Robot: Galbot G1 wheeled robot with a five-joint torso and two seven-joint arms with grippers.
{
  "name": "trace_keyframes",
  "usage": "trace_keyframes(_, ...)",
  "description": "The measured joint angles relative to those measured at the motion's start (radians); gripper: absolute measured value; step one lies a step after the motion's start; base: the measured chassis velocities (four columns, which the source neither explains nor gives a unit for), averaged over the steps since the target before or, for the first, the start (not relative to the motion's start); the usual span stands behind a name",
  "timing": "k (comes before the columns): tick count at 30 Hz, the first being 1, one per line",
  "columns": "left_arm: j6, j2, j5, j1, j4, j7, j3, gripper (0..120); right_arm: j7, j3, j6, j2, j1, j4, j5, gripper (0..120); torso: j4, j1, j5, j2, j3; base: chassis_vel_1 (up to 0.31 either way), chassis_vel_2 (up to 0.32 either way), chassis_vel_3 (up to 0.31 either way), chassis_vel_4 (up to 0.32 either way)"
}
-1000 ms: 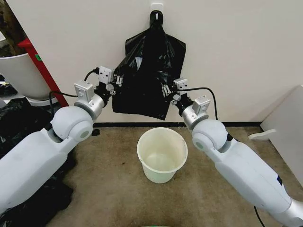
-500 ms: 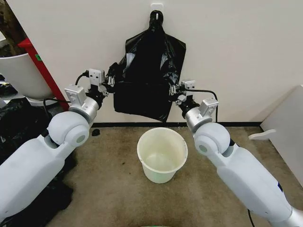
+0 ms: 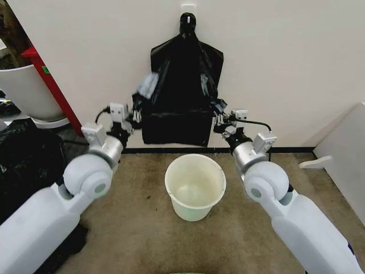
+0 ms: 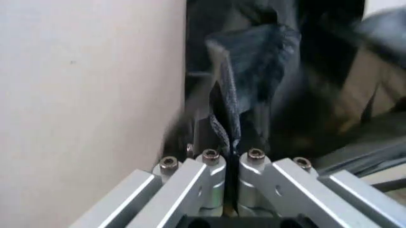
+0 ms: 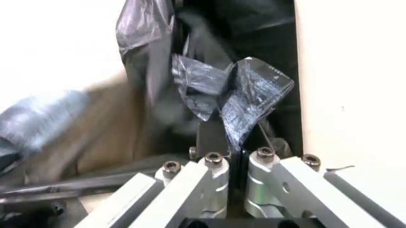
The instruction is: Place the garbage bag over the trash bin.
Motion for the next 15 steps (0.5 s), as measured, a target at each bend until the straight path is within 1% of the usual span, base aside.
trace_keyframes(2,-0.001,0.000,0.000,0.011,-0.005,0.000,-0.009,0,0.000,0.001,0.001,0.001,-0.002,0.001,0.002,0,0.0000,0.000,0.0001,0.000,0.000,0.000,0.000,0.000,0.000)
trace_keyframes(3,-0.003,0.002,0.000,0.038,-0.020,0.000,-0.034,0,0.003,0.009,0.003,0.005,-0.011,0.010,0.012,0,0.0001,0.000,0.0005,0.000,0.000,0.000,0.000,0.000,0.000)
trace_keyframes(5,-0.005,0.011,-0.001,0.052,-0.035,0.002,-0.052,0,0.009,0.018,0.004,0.003,-0.016,0.030,0.031,0,0.0001,0.000,0.0002,0.000,0.000,0.000,0.000,0.000,0.000)
trace_keyframes(11,-0.010,0.042,-0.008,0.053,-0.076,0.015,-0.087,0,0.015,0.068,0.001,-0.033,-0.028,0.108,0.092,0,-0.0001,0.000,0.0003,0.000,0.000,0.000,0.000,0.000,0.000)
trace_keyframes(15,-0.010,0.051,-0.011,0.053,-0.089,0.020,-0.094,0,0.015,0.088,-0.004,-0.047,-0.035,0.132,0.112,0,0.0000,0.000,0.0005,0.000,0.000,0.000,0.000,0.000,0.000)
